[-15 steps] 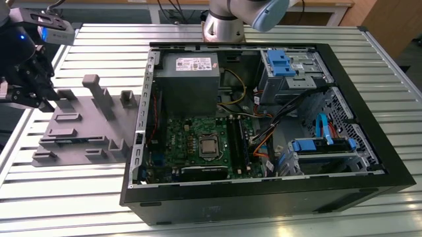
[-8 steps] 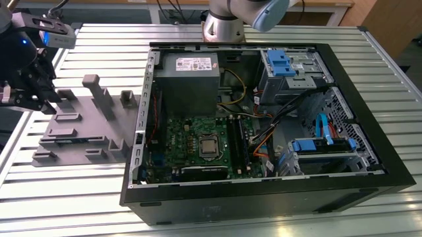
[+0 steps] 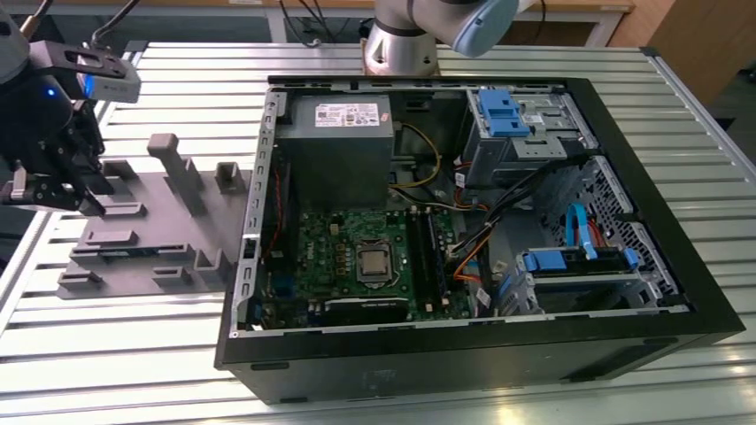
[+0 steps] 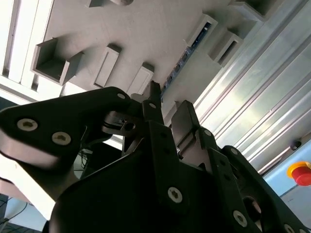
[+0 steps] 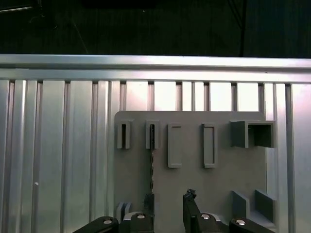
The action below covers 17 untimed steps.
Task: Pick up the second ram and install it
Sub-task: 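Pick up the second ram and move it above second insertion slot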
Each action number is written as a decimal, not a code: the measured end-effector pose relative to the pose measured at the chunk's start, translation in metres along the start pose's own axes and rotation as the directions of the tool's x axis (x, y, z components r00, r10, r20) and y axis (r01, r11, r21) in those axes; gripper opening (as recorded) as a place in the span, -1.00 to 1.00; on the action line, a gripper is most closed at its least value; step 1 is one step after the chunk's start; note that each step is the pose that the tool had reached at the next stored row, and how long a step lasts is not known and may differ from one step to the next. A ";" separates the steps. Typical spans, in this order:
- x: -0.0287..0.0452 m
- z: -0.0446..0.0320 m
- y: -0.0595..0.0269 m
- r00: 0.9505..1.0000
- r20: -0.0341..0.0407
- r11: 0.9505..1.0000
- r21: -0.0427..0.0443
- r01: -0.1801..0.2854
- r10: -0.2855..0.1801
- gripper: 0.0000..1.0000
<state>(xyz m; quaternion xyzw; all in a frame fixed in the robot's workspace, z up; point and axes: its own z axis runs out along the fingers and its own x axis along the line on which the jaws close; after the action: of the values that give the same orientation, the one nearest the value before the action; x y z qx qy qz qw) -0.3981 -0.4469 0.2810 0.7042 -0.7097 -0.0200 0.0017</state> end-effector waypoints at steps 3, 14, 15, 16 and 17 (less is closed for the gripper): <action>0.0022 0.0037 -0.0002 1.000 0.000 1.000 0.000 0.000 0.000 -0.26; 0.0039 0.0066 -0.0003 1.000 0.000 1.000 0.000 0.000 0.000 -0.26; 0.0039 0.0066 -0.0003 1.000 0.000 1.000 0.000 0.000 0.000 -0.26; 0.0039 0.0066 -0.0003 1.000 0.000 1.000 0.000 0.000 0.000 -0.26; 0.0039 0.0067 -0.0003 1.000 0.000 1.000 0.000 0.000 0.000 -0.26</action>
<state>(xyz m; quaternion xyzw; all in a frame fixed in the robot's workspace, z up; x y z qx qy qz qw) -0.3981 -0.4506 0.2742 0.7042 -0.7097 -0.0200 0.0016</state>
